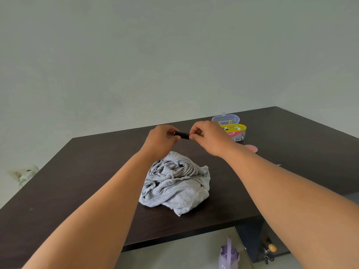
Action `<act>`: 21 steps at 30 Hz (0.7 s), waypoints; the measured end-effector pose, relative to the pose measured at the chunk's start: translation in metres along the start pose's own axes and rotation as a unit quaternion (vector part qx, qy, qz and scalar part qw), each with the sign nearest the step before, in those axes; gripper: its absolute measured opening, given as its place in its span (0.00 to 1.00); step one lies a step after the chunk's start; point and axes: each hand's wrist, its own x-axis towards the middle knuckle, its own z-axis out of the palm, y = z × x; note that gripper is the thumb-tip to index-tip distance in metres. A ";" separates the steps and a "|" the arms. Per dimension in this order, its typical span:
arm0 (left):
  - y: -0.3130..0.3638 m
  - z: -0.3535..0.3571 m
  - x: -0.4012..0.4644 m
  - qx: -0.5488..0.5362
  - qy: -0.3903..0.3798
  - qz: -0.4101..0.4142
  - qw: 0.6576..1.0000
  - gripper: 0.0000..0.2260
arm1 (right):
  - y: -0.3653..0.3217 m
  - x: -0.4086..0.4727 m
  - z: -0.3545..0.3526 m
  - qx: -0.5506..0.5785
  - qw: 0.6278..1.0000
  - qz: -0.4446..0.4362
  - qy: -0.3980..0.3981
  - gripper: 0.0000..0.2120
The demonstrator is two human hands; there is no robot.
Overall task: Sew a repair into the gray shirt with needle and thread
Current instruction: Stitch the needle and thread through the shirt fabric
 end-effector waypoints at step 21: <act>0.022 0.039 0.006 -0.021 -0.031 -0.050 0.998 0.08 | 0.066 -0.017 -0.041 0.147 0.961 0.191 0.135 0.08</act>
